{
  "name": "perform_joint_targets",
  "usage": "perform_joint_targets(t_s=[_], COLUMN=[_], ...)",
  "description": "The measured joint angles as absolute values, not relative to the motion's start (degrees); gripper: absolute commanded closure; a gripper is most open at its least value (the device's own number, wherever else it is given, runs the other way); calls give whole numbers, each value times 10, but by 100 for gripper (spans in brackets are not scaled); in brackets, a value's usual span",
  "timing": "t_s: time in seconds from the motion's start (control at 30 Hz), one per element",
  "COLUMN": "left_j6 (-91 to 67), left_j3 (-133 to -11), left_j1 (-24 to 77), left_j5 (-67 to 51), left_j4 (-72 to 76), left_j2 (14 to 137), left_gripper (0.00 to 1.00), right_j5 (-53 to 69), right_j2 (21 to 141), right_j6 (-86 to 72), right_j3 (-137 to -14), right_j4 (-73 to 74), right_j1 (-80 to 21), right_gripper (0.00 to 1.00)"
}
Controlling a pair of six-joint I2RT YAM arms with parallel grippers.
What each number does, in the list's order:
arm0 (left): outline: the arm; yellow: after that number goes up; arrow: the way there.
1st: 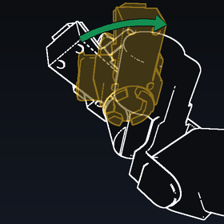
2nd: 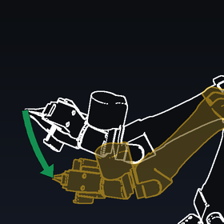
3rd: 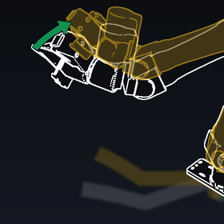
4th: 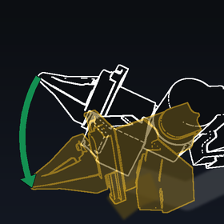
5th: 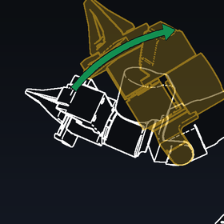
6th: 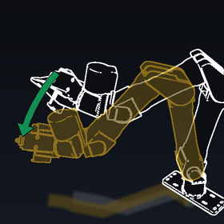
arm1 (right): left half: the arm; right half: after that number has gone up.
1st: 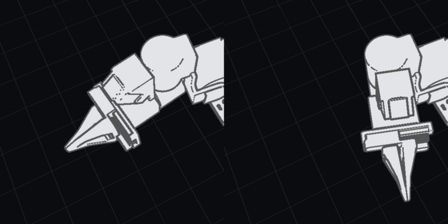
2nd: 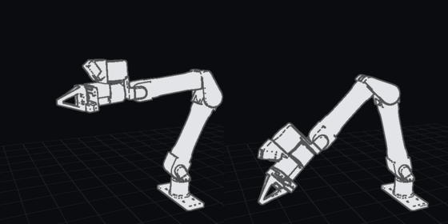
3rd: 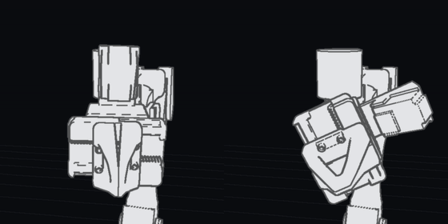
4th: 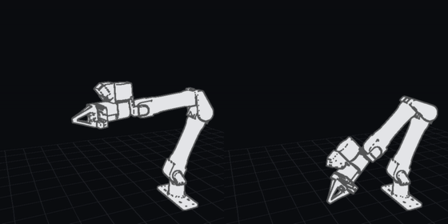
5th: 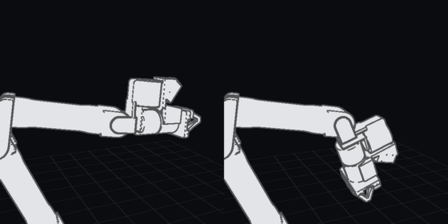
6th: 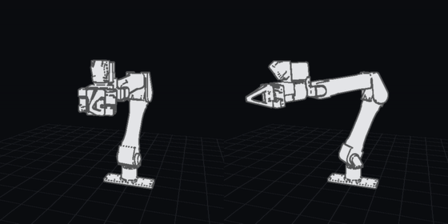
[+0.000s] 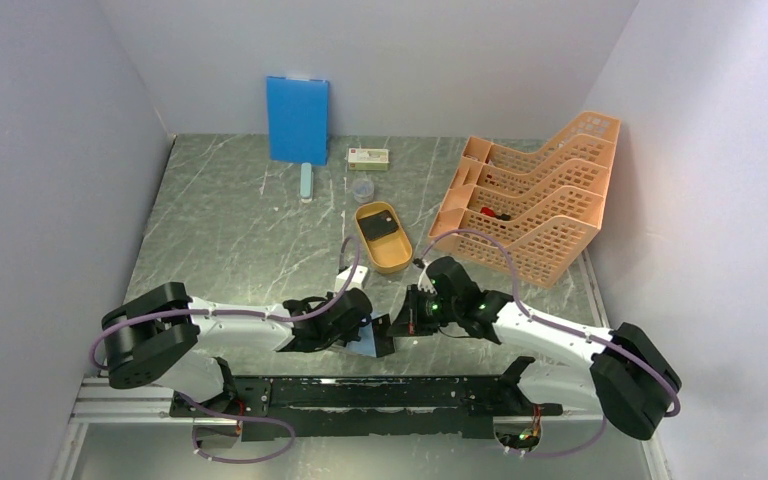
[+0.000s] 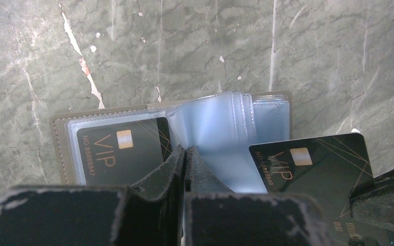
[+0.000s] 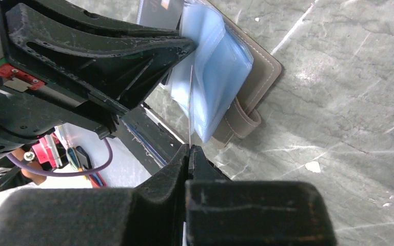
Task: Put the credit cards into the card holder
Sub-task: Turn over the card slot in the card holder.
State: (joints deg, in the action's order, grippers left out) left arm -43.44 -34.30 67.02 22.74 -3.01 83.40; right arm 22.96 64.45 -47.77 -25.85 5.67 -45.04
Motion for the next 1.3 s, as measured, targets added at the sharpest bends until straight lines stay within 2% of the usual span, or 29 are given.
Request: perform_joint_targets(t_s=[0.77, 1.07, 1.3], left_j6=[-444, -444, -446], left_j3=[-336, -336, -338], left_j1=[670, 670, 673], left_j5=[227, 215, 206], left_j4=[-26, -47, -106], left_j2=[827, 814, 775], left_gripper=[95, 74, 65], right_j5=[249, 270, 282], right_j2=[701, 714, 725], right_j6=[-477, -477, -476], right_j3=[-256, -257, -260], right_j4=[44, 11, -8], right_j1=[-451, -458, -459], right_gripper=[100, 100, 100])
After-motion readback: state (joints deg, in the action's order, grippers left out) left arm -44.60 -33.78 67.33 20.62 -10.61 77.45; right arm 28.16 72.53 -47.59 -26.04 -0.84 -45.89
